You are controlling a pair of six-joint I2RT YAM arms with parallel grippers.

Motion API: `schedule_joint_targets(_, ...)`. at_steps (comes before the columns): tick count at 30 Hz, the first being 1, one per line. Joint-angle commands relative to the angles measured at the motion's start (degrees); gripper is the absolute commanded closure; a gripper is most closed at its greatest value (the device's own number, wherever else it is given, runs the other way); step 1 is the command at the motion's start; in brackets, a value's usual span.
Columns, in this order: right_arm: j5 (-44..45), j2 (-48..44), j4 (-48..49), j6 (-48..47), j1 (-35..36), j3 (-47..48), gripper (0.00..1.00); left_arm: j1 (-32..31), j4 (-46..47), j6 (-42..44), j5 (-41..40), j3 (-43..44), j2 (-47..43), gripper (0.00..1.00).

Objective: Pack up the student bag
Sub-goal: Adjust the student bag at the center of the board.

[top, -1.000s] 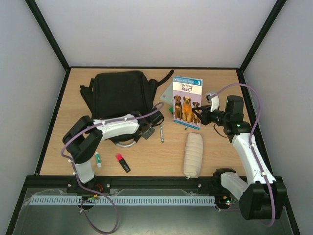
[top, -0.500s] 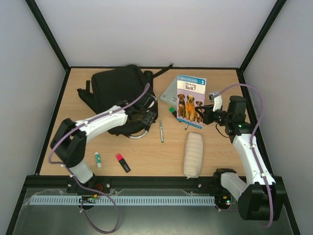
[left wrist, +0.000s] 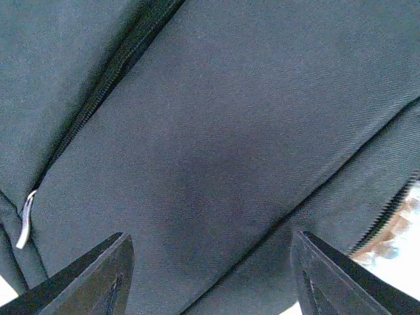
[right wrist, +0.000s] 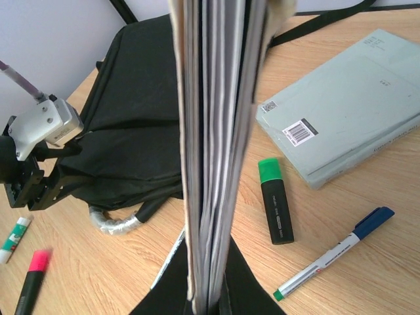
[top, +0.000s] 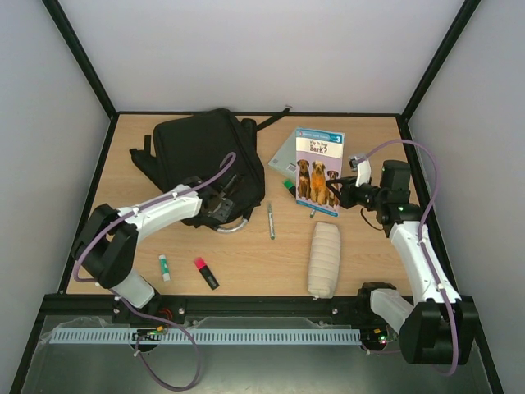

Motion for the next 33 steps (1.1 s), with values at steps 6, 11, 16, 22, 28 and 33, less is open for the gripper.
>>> schedule_joint_targets(6,-1.62,1.14,2.36,-1.01,-0.17,-0.48,0.99,0.31,-2.9,1.71,0.77,0.31,2.31,0.33)
schedule_joint_targets(11,-1.49,0.7,2.47,-1.09,-0.19,-0.49,0.99,0.25,-2.95,2.12,-1.24,0.74,4.02,0.34)
schedule_joint_targets(16,-1.54,0.85,2.48,-1.01,-0.19,-0.66,0.99,0.25,-5.19,2.18,-3.27,2.42,8.13,0.39)
schedule_joint_targets(22,-1.52,0.95,2.48,-1.14,-0.19,-0.66,0.99,-0.52,-3.84,2.93,-4.99,2.32,10.1,0.56)
schedule_joint_targets(28,-1.42,0.87,2.48,-1.25,-0.19,-0.79,0.99,-0.68,-2.71,3.2,-5.71,3.65,10.86,0.78)
schedule_joint_targets(33,-1.44,0.93,2.6,-1.33,-0.19,-0.91,0.99,-1.28,-2.08,3.09,-4.82,4.63,10.41,0.89)
